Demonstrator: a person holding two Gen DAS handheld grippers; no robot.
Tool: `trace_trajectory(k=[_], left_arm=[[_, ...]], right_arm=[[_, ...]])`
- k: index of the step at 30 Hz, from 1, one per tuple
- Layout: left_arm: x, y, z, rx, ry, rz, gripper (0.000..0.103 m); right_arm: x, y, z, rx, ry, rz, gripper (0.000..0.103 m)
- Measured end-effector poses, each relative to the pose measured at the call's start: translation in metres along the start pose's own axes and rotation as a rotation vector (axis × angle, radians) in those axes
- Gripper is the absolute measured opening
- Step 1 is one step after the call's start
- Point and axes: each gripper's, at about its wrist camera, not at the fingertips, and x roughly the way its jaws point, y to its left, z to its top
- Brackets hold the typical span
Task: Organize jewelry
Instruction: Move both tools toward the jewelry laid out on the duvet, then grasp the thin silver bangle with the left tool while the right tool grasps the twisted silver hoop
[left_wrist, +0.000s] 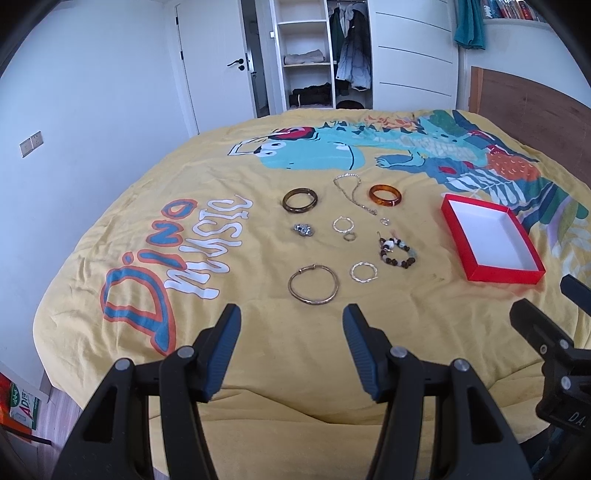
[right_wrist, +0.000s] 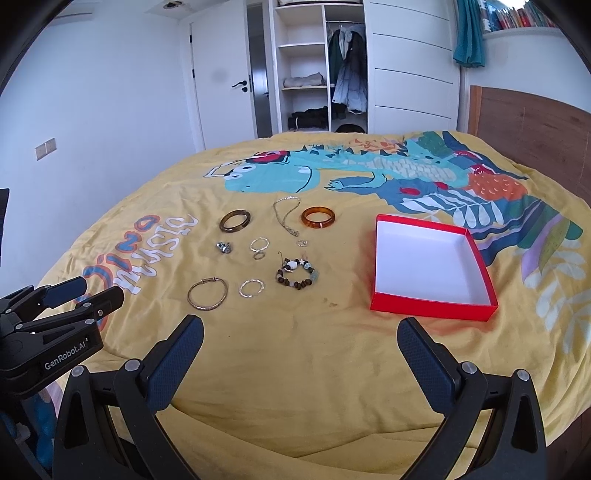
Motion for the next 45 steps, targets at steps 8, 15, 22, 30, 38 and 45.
trace_trajectory(k=[8, 15, 22, 30, 38, 45], left_arm=[[0.01, 0.004, 0.002, 0.006, 0.03, -0.013, 0.055], [0.023, 0.012, 0.005, -0.029, 0.085, -0.026, 0.055], [0.031, 0.009, 0.013, -0.024, 0.113, -0.036, 0.055], [0.053, 0.015, 0.022, -0.041, 0.146, -0.041, 0.055], [0.094, 0.028, 0.027, -0.066, 0.181, -0.042, 0.055], [0.149, 0.027, 0.028, -0.088, 0.253, -0.061, 0.055]], right_arm=[[0.009, 0.001, 0.001, -0.013, -0.003, 0.035, 0.101], [0.025, -0.003, -0.002, 0.005, 0.028, 0.079, 0.097], [0.036, -0.011, 0.0, 0.038, 0.041, 0.11, 0.091], [0.05, -0.015, 0.005, 0.039, 0.056, 0.133, 0.084], [0.086, -0.007, -0.001, 0.023, 0.137, 0.188, 0.066], [0.129, 0.001, 0.004, 0.002, 0.206, 0.24, 0.052]])
